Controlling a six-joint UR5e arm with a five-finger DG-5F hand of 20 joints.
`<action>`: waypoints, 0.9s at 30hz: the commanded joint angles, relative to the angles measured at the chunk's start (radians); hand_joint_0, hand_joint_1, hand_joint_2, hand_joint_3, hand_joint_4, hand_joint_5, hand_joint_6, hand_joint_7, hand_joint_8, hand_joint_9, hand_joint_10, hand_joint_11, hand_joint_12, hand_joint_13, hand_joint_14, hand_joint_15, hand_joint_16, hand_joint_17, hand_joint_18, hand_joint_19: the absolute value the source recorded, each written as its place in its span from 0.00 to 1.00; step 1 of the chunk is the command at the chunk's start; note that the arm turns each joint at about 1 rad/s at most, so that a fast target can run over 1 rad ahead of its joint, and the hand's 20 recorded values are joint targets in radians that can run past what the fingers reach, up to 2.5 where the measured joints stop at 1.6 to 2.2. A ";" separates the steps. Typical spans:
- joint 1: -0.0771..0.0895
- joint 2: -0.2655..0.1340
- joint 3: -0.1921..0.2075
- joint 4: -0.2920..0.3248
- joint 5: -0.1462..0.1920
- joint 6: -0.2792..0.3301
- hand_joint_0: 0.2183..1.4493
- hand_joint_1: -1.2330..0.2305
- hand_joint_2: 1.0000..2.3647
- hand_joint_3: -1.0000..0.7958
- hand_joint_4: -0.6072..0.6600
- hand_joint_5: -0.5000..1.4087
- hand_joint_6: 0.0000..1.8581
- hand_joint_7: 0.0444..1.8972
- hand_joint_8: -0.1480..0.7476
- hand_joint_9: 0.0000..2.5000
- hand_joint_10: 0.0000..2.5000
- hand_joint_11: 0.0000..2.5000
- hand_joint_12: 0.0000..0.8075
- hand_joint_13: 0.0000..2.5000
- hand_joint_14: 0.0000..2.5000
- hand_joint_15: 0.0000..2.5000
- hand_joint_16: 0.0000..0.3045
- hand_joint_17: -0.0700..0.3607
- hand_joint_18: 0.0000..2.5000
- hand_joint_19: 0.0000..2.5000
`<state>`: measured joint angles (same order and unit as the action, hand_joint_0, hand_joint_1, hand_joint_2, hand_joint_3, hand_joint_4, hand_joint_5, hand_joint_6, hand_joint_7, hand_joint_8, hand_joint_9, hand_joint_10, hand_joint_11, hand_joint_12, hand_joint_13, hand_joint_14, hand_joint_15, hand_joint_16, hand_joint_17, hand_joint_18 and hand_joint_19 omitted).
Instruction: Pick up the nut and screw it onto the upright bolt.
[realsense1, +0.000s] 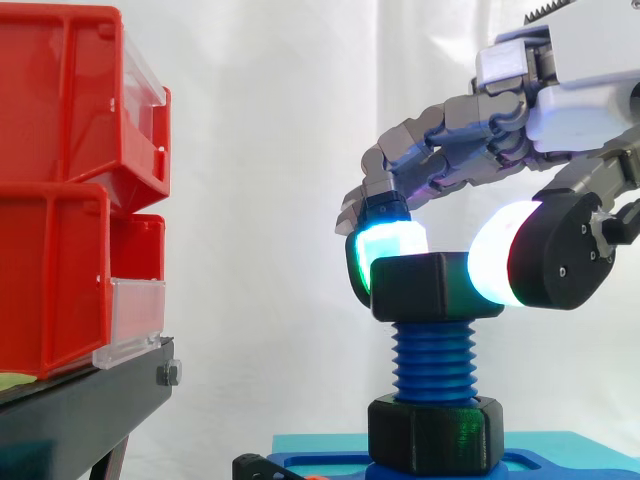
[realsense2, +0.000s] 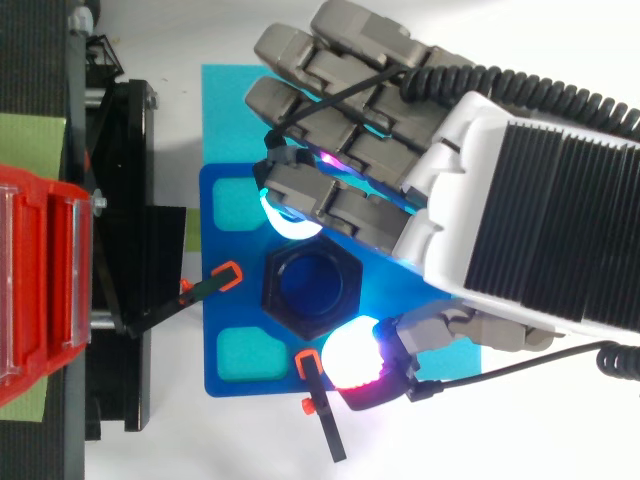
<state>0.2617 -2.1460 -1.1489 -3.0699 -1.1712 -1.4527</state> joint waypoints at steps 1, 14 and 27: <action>-0.004 0.000 0.000 -0.001 -0.010 0.000 0.26 0.40 0.00 0.28 0.74 0.18 0.27 0.68 0.52 0.16 0.00 0.00 0.50 0.07 0.00 0.00 0.18 0.45 0.03 0.00; -0.006 -0.002 -0.026 0.008 -0.018 0.003 0.25 0.40 0.00 0.28 0.74 0.18 0.27 0.68 0.52 0.16 0.00 0.00 0.50 0.07 0.00 0.00 0.18 0.45 0.03 0.00; -0.007 -0.002 -0.031 0.033 -0.021 0.003 0.25 0.40 0.00 0.28 0.74 0.18 0.27 0.68 0.52 0.16 0.00 0.00 0.50 0.07 0.00 0.00 0.18 0.45 0.03 0.00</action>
<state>0.2550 -2.1476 -1.1793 -3.0384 -1.1918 -1.4496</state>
